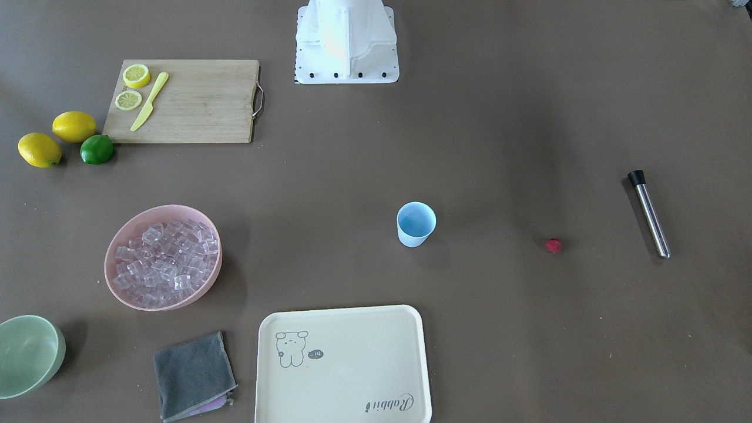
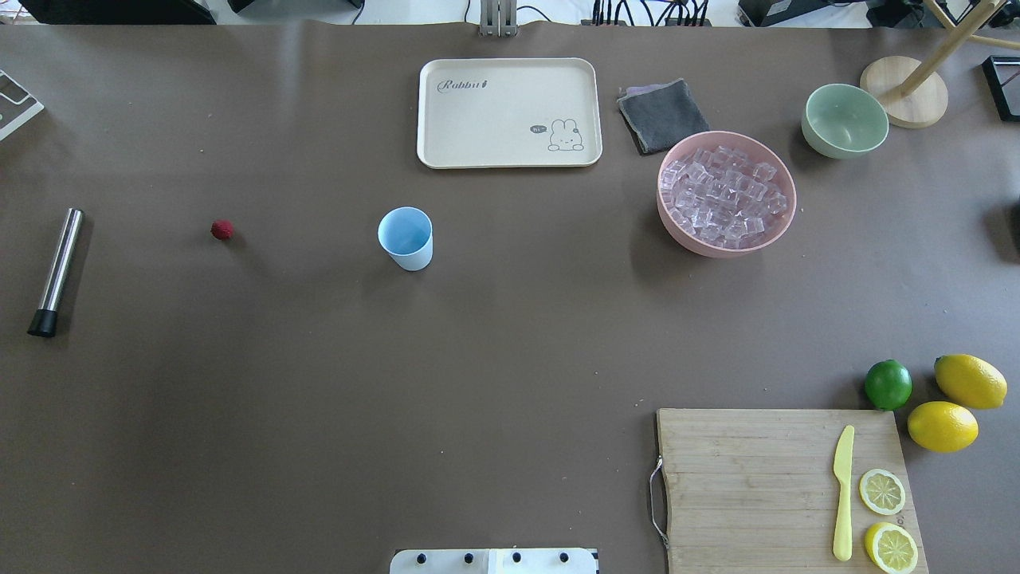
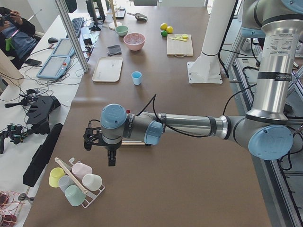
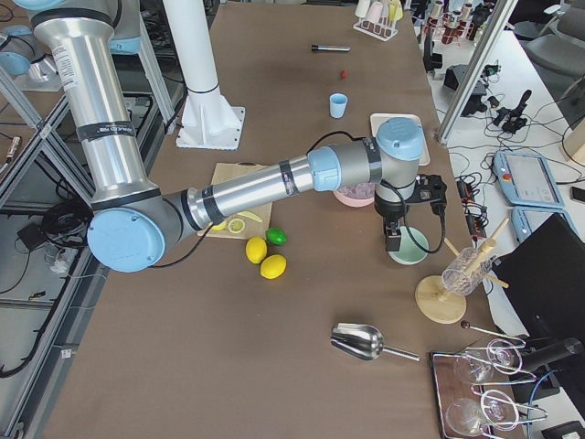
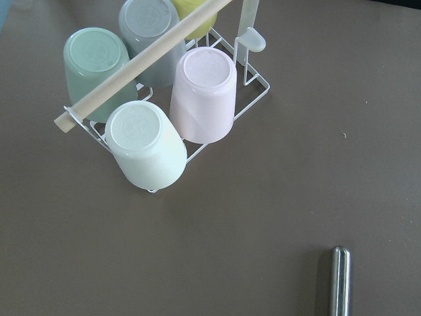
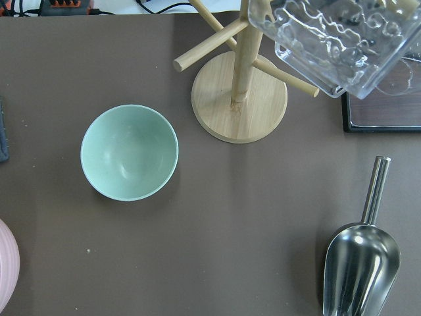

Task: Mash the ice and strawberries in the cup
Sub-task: 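Move the right gripper over the pink bowl of ice cubes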

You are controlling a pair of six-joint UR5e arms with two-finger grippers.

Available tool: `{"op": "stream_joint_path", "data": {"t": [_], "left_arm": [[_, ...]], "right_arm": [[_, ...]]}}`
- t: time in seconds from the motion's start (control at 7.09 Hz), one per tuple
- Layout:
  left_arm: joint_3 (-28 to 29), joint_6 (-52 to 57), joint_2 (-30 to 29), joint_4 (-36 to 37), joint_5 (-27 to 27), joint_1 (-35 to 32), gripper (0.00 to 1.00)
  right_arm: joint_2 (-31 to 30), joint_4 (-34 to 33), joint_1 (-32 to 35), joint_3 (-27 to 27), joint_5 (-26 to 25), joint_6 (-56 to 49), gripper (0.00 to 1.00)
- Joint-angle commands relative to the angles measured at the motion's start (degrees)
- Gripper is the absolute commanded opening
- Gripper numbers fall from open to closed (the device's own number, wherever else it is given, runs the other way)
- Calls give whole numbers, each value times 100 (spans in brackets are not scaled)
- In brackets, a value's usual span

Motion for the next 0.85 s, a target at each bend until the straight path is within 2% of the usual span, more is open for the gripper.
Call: {"op": "stream_joint_path", "data": {"t": [0.0,0.28,0.42,0.56,0.71], "left_arm": [[-172,33,70,-74,16,-22,98],[-366,121,185,-127,7,-14,98],[-367,165,315,-162,24,-5,98],[-384,157,343,-145,24,-5,98],[-376,157,369,-145,7,-5,98]], "right_arm": [[-1,-35,0,-9,2,0,100],[17,-53,-17,69,-33,18,100],[95,-201,-522,218,-207,235,100],[261,-324,-988,516,-400,1021,100],[280,-308,-1593,1023,-455,1725,100]]}}
